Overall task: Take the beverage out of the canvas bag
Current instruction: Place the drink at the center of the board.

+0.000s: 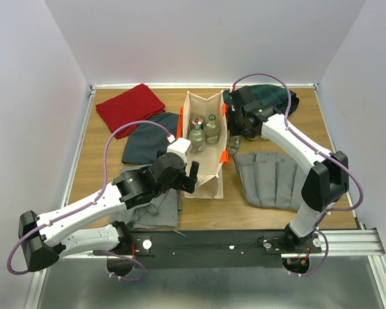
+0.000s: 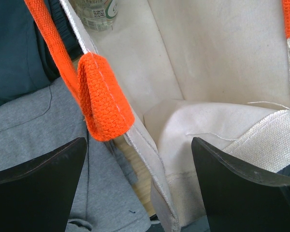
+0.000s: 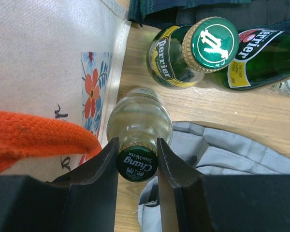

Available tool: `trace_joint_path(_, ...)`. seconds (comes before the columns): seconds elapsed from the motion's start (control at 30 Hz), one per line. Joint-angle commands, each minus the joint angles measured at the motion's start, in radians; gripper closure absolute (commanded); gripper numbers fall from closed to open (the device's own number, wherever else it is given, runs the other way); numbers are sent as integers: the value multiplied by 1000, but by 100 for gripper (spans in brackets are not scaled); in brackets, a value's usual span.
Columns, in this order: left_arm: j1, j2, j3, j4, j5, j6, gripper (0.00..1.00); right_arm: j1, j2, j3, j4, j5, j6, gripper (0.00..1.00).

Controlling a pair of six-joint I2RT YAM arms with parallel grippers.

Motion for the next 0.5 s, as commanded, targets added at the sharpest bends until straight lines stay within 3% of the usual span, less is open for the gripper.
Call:
trace_joint_path(0.0, -3, 17, 4, -60, -7, 21, 1, -2, -17, 7, 48, 1, -3, 62)
trace_joint_path(0.13, -2, 17, 4, -58, -5, 23, 1, -2, -18, -2, 51, 6, -3, 59)
trace_joint_path(0.3, -3, 14, 3, -63, -8, 21, 1, -2, -17, -5, 48, 16, -1, 39)
trace_joint_path(0.47, -3, 6, -4, -61, -8, 17, 1, -2, -18, 3, 44, 19, -1, 34)
